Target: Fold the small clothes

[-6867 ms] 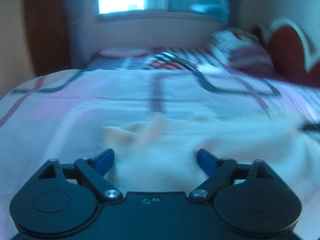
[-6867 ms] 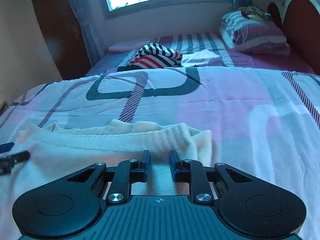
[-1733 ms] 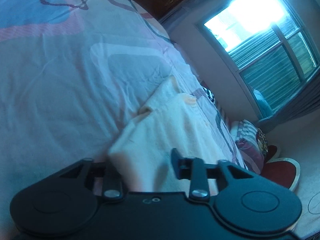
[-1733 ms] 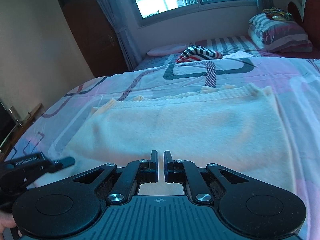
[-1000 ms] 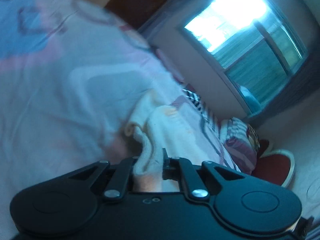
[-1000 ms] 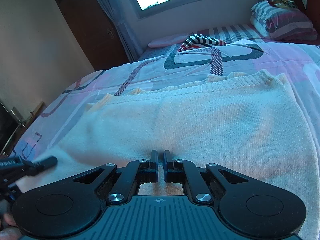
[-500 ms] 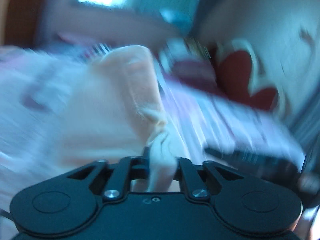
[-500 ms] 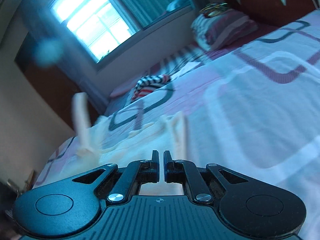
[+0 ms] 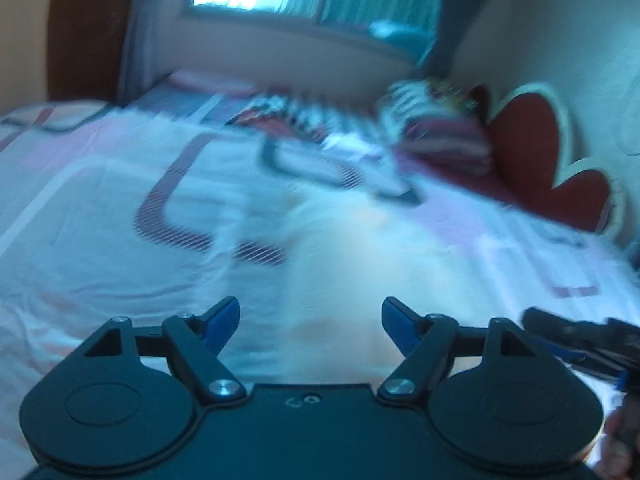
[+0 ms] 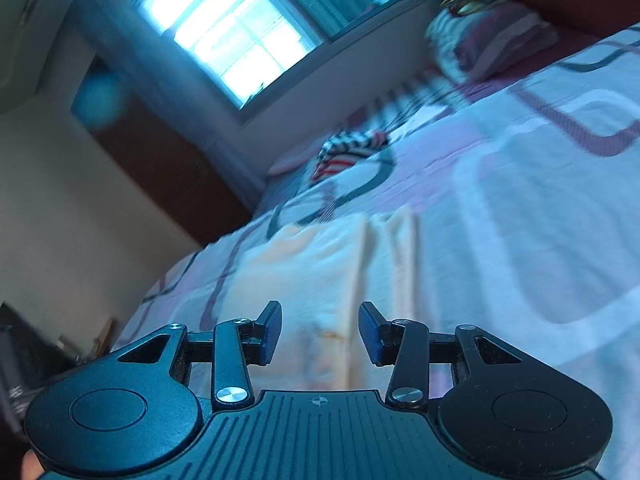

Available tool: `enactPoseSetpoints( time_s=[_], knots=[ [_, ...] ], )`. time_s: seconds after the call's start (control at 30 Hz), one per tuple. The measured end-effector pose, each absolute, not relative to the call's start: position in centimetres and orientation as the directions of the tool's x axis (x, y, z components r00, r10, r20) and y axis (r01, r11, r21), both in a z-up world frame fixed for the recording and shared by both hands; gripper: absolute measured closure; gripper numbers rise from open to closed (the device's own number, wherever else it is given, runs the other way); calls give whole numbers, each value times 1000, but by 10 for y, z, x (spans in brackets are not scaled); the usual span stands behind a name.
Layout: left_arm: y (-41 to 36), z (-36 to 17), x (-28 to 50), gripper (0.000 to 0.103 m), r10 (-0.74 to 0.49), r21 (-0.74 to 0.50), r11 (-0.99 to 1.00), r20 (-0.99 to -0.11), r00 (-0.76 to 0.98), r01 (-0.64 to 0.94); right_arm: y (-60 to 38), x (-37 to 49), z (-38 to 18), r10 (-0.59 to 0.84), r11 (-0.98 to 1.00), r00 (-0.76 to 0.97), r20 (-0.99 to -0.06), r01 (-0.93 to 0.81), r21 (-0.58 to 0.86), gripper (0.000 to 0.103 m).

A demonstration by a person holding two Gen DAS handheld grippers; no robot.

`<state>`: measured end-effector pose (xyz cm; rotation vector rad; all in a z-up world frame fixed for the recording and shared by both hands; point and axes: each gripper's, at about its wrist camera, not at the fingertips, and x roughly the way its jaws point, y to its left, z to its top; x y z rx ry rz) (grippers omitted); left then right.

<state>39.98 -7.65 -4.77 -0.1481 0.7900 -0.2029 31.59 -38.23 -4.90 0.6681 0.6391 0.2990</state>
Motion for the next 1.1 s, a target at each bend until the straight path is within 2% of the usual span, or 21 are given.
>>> enactPoseSetpoints(
  time_s=[0.13, 0.27, 0.43, 0.73, 0.77, 0.83, 0.87, 0.9, 0.93, 0.97, 1.07, 1.1],
  knots=[
    [-70, -68, 408, 28, -199, -168, 980, -738, 645, 110, -363, 343, -69, 486, 754, 710, -510, -45, 656, 60],
    [-63, -77, 401, 27, -212, -193, 976, -735, 644, 101, -357, 360, -89, 511, 746, 662, -549, -23, 666, 60],
    [-53, -83, 407, 24, -250, -250, 964, -739, 626, 90, -370, 354, -87, 487, 738, 692, -533, -1, 675, 60],
    [-50, -84, 410, 23, -273, -268, 958, -737, 618, 103, -356, 380, -93, 568, 703, 625, -536, -28, 711, 60],
    [-50, -78, 409, 29, -277, -266, 957, -725, 630, 116, -357, 382, -95, 566, 697, 628, -534, -18, 717, 60],
    [-51, -60, 401, 30, -268, -233, 961, -653, 709, 148, -353, 384, -92, 543, 722, 639, -545, -23, 691, 61],
    [-52, -54, 402, 25, -253, -204, 966, -631, 733, 157, -348, 385, -90, 528, 746, 640, -558, -35, 665, 65],
    [-55, -51, 406, 24, -243, -180, 970, -629, 739, 165, -344, 385, -88, 512, 768, 643, -570, -44, 639, 70],
    [-57, -52, 414, 25, -234, -165, 972, -643, 729, 166, -339, 385, -87, 492, 790, 645, -584, -50, 610, 81],
    [-59, -56, 423, 27, -220, -152, 975, -667, 712, 159, -336, 385, -86, 484, 800, 646, -590, -53, 598, 84],
    [-62, -65, 437, 26, -238, -169, 971, -696, 677, 168, -326, 382, -80, 457, 835, 651, -605, -81, 544, 87],
    [-64, -63, 436, 29, -242, -165, 970, -693, 680, 177, -325, 380, -76, 453, 842, 656, -604, -92, 531, 87]
  ],
)
